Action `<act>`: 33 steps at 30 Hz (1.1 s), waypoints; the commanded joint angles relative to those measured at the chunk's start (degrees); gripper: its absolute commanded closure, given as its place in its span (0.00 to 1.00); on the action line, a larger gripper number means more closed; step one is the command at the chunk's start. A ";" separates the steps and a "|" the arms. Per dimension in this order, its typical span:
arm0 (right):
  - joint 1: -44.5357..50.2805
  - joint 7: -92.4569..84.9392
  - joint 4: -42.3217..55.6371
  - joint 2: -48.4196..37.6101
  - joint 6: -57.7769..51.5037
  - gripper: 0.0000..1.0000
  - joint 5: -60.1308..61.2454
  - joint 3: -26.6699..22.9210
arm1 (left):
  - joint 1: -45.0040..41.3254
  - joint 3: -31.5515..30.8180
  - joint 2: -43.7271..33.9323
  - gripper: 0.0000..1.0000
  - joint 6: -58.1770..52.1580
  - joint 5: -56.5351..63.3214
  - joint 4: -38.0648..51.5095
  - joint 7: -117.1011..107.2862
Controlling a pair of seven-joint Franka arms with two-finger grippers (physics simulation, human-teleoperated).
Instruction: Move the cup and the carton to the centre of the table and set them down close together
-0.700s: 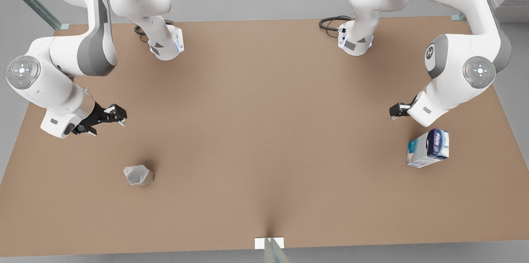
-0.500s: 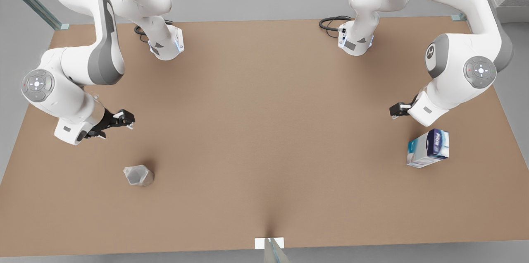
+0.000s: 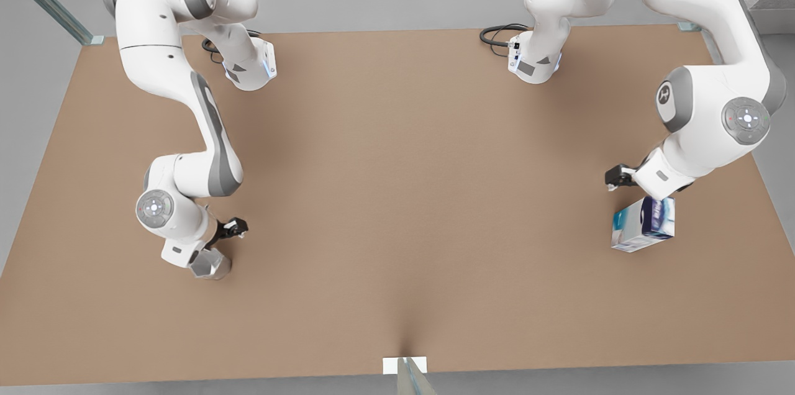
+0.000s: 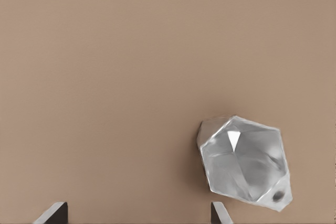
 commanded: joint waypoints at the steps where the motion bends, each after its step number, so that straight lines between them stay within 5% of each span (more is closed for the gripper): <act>1: -0.03 -0.19 0.00 0.24 0.87 0.00 0.00 -0.44 | 0.06 0.40 0.57 0.00 0.00 -0.40 0.28 1.00; 20: -0.20 -0.37 0.62 4.72 3.68 0.00 0.00 -0.79 | 7.97 7.78 14.19 0.00 4.84 -4.88 8.72 34.85; 33: -0.11 -0.37 0.44 7.53 6.50 0.00 0.00 -0.79 | 7.97 6.99 14.28 0.00 4.31 -4.27 8.98 29.22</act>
